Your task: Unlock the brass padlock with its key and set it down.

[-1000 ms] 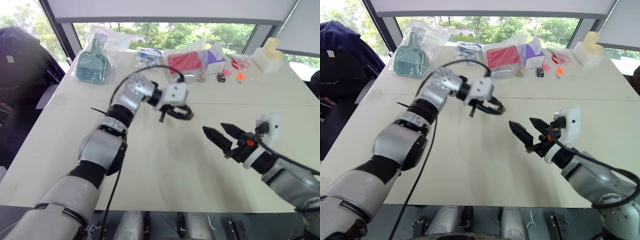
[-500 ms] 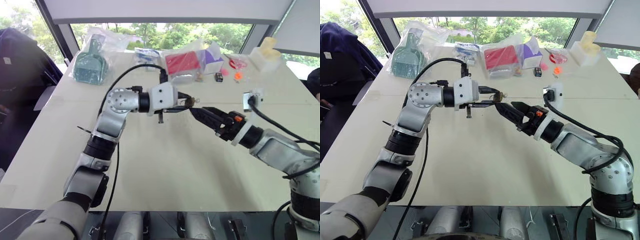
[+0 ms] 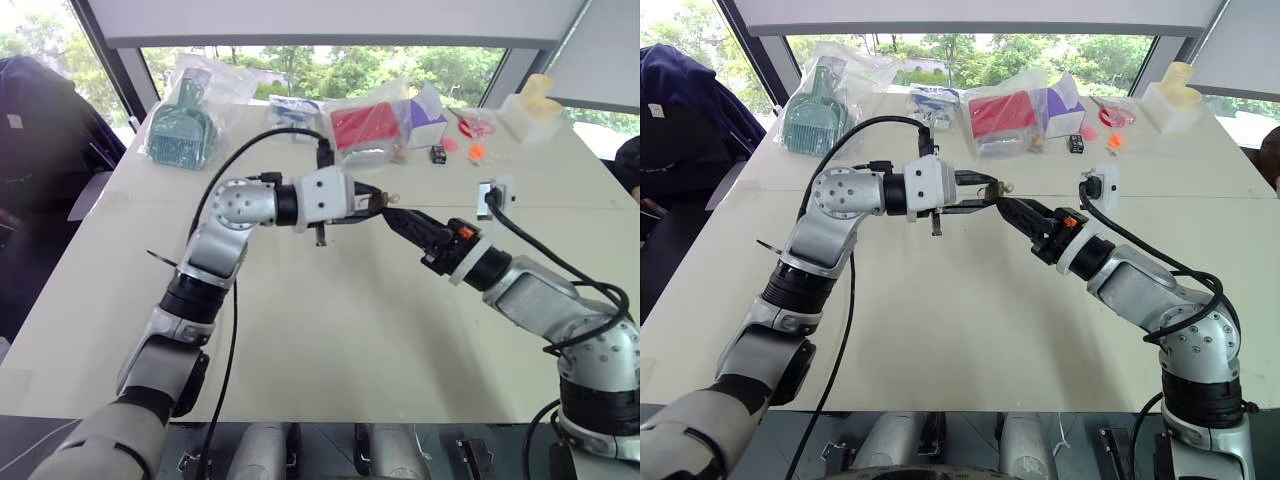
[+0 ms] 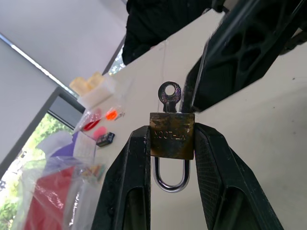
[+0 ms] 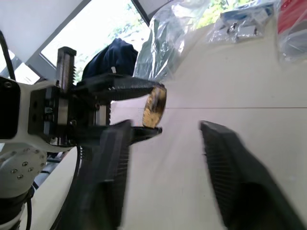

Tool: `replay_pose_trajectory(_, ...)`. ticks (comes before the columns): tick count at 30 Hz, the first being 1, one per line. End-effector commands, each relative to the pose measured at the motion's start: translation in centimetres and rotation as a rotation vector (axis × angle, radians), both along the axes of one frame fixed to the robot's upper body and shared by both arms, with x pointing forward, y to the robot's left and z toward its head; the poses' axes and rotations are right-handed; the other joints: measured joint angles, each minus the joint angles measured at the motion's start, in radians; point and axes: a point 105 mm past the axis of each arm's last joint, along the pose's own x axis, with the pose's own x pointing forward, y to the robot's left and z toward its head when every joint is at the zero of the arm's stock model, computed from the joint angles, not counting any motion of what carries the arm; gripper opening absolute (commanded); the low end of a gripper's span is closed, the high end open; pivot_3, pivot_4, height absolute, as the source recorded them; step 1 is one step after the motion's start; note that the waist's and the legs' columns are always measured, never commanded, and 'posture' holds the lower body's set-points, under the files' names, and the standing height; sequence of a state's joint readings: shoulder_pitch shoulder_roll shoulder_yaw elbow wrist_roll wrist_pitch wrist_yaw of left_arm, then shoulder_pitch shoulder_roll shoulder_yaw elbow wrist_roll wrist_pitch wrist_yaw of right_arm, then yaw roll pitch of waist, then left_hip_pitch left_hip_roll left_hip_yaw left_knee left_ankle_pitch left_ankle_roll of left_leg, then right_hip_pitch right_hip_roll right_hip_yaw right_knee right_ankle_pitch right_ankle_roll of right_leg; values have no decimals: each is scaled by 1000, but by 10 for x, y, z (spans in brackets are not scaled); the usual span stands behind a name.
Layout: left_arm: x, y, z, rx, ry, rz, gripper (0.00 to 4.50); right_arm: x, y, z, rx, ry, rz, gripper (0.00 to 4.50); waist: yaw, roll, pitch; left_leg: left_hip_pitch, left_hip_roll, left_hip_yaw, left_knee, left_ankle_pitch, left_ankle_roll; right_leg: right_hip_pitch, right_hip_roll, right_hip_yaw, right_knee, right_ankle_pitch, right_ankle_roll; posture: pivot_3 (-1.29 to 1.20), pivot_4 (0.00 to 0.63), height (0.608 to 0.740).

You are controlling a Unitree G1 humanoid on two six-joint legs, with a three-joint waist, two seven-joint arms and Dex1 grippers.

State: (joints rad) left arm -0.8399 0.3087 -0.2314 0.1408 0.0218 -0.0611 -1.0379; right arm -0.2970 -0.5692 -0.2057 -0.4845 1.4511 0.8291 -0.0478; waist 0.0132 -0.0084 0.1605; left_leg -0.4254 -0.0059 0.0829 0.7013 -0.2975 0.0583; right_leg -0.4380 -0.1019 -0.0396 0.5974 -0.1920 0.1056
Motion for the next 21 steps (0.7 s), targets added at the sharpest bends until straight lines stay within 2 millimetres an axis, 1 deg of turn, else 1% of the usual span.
replay_pose_trajectory(1, -6, -3, 15, -40, -68, -21, 671, -2, -3, 11, -7, -61, -29, 4434, 0, 0, 0, 0, 0, 0, 0, 0, 0, 0, 0, 0, 0, 0, 0, 0, 150, 740)
replay_pose_trajectory(4, -9, -4, 14, -39, -94, -27, 671, 3, -6, 12, 1, -60, -57, 4434, -1, 0, 0, 0, 0, 0, 0, 0, 0, 0, 0, 0, 0, 0, 0, 0, 150, 740)
replay_pose_trajectory(7, -10, -4, 10, -37, -103, -26, 671, 4, -5, 13, 18, -58, -55, 4434, 0, 0, 0, 0, 0, 0, 0, 0, 0, 0, 0, 0, 0, 0, 0, 0, 150, 740)
replay_pose_trajectory(9, -11, -3, 10, -40, -107, -23, 671, 5, -5, 13, 33, -55, -57, 3924, 0, 0, 0, 0, 0, 0, 0, 0, 0, 0, 0, 0, 0, 0, 0, 0, 150, 740)
replay_pose_trajectory(10, -11, -3, 10, -42, -110, -22, 671, 5, -5, 13, 40, -53, -58, 3562, 0, 0, 0, 0, 0, 0, 0, 0, 0, 0, 0, 0, 0, 0, 0, 0, 150, 740)
replay_pose_trajectory(13, -12, -3, 11, -45, -117, -20, 671, 6, -4, 15, 58, -53, -56, 2039, 0, 0, 0, 0, 0, 0, 0, 0, 0, 0, 0, 0, 0, 0, 0, 0, 150, 740)
replay_pose_trajectory(16, -12, -3, 13, -51, -128, -15, 671, 5, -3, 14, 63, -45, -48, 374, 0, 0, 0, 0, 0, 0, 0, 0, 0, 0, 0, 0, 0, 0, 0, 0, 150, 740)
replay_pose_trajectory(17, -12, -3, 14, -53, -134, -12, 671, 5, -2, 12, 60, -39, -43, 73, 0, 0, 0, 0, 0, 0, 0, 0, 0, 0, 0, 0, 0, 0, 0, 0, 150, 740)
replay_pose_trajectory(21, -12, -2, 18, -62, -163, -7, 671, 4, -1, 8, 64, -18, -51, 73, 0, 0, 0, 0, 0, 0, 0, 0, 0, 0, 0, 0, 0, 0, 0, 0, 150, 740)
